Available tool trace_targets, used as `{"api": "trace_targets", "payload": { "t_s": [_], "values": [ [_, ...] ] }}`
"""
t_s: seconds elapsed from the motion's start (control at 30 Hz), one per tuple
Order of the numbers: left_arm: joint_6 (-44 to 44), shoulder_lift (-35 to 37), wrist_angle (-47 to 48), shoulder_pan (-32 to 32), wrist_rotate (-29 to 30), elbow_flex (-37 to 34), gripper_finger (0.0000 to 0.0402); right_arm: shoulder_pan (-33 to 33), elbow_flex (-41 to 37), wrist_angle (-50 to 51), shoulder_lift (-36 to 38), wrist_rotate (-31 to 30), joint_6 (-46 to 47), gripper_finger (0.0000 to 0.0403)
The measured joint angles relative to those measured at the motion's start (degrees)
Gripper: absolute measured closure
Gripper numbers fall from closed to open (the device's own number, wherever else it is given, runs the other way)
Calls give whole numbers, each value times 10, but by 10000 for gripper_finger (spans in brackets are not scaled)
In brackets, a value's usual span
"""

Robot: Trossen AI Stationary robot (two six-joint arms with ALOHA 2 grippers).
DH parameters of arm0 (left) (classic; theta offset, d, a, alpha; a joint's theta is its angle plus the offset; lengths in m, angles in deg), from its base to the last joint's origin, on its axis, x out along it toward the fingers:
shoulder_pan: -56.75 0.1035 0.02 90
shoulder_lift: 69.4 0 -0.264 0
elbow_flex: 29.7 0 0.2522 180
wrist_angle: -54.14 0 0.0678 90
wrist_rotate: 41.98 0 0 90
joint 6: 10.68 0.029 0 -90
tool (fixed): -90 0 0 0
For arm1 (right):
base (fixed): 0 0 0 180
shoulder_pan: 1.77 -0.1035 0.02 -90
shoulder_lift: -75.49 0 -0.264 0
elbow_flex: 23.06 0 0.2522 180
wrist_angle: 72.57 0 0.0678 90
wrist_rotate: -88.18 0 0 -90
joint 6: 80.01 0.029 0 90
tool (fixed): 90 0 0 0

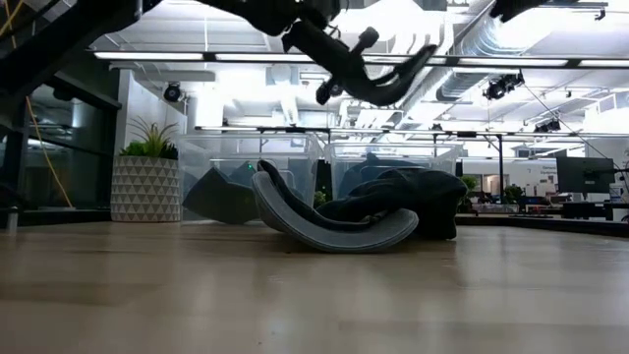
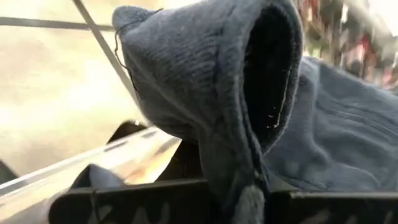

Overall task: Pick & Place hat
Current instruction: Put the bottom blue cap into the right transparent bin

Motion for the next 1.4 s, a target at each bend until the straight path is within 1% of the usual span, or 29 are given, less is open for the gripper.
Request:
{"api": "trace_targets", "payload": {
  "t_s": [0.07,0.17,0.27,0.37,0.47,0.6,0.67,0.77,0.8,0.87,0.9,0.93,1.0,1.1,1.2,1.4],
  "values": [
    [-52,3,-16,-6,28,-16,401,0,0,19,24,1,-2,236],
    [-120,0,-28,-22,93,-40,401,-1,0,28,63,4,-25,236],
    [-196,0,-42,-44,188,-54,401,-1,0,27,105,20,-63,236],
    [-249,0,-39,-72,293,-59,401,-1,0,28,147,44,-103,236],
    [-313,0,-36,-99,381,-59,401,-1,0,25,182,63,-138,236],
    [-377,-1,-25,-128,475,-59,401,-1,0,12,221,86,-185,236],
    [-413,-20,-28,-138,517,-57,401,-1,0,8,232,96,-203,236],
    [-486,-33,23,-142,520,-62,401,-1,0,6,242,111,-223,236],
    [-518,-37,25,-142,519,-62,401,-1,0,6,243,115,-229,236],
    [-587,-58,8,-145,532,-55,401,-1,0,6,243,125,-240,236],
    [-620,-64,15,-144,541,-56,401,-1,0,6,243,131,-245,236],
    [-645,-71,30,-144,551,-59,401,-1,0,6,243,135,-249,236],
    [-670,-83,33,-144,553,-62,401,-1,0,6,242,137,-255,236],
    [-688,-91,22,-145,573,-58,401,-1,0,6,241,140,-257,236],
    [-688,-93,11,-145,611,-59,401,-1,0,5,241,140,-258,236],
    [-634,-93,-17,-144,628,-59,402,-1,0,5,241,146,-274,236]
  ]
}}
